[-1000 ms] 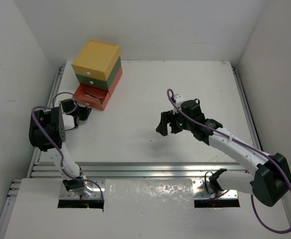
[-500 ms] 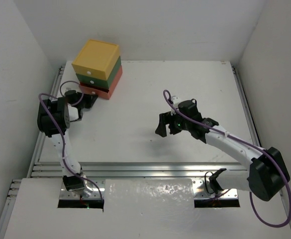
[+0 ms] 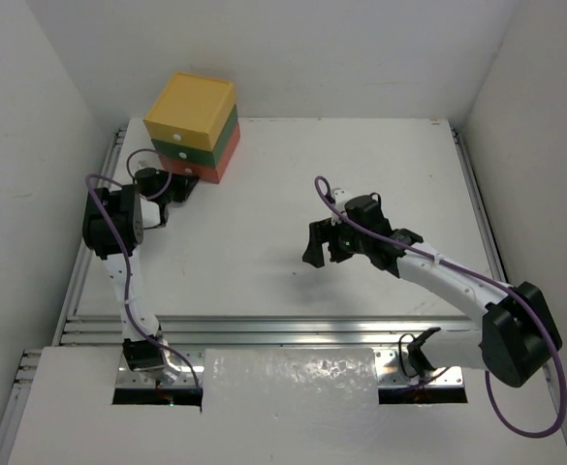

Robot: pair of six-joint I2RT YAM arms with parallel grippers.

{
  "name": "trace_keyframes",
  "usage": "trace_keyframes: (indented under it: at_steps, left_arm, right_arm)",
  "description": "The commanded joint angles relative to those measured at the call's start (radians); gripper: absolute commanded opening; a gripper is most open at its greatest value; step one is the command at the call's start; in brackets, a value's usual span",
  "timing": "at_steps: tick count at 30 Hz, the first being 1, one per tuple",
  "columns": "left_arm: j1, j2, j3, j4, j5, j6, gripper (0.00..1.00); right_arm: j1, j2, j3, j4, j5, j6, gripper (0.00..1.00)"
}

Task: Sort the tools into containers

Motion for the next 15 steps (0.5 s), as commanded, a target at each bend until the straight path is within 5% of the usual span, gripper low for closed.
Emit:
trace_keyframes:
  at_steps: [1, 6, 10, 13, 15]
  left_arm:
    - [-0.014, -0.037, -0.032, 0.106, 0.018, -0.010, 0.00]
    - [-0.046, -0.019, 0.034, 0.115, 0.098, -0.022, 0.00]
    - [-0.071, -0.162, -0.113, 0.076, 0.033, -0.028, 0.00]
    - [-0.074, -0.379, -0.275, -0.051, -0.066, -0.001, 0.24]
    - [-0.083, -0.567, -0.314, -0.236, -0.127, 0.094, 0.51]
  right_arm:
    - [-0.004, -0.008, 0.035, 0.033, 0.000, -0.014, 0.83]
    - [-0.004, -0.011, 0.040, 0.028, 0.000, -0.013, 0.83]
    - [-0.002, -0.034, 0.037, 0.016, -0.005, -0.007, 0.83]
    - [-0.004, -0.100, 0.029, -0.004, 0.035, -0.004, 0.88]
    - [-0.004, -0.150, 0.032, -0.047, 0.069, -0.008, 0.99]
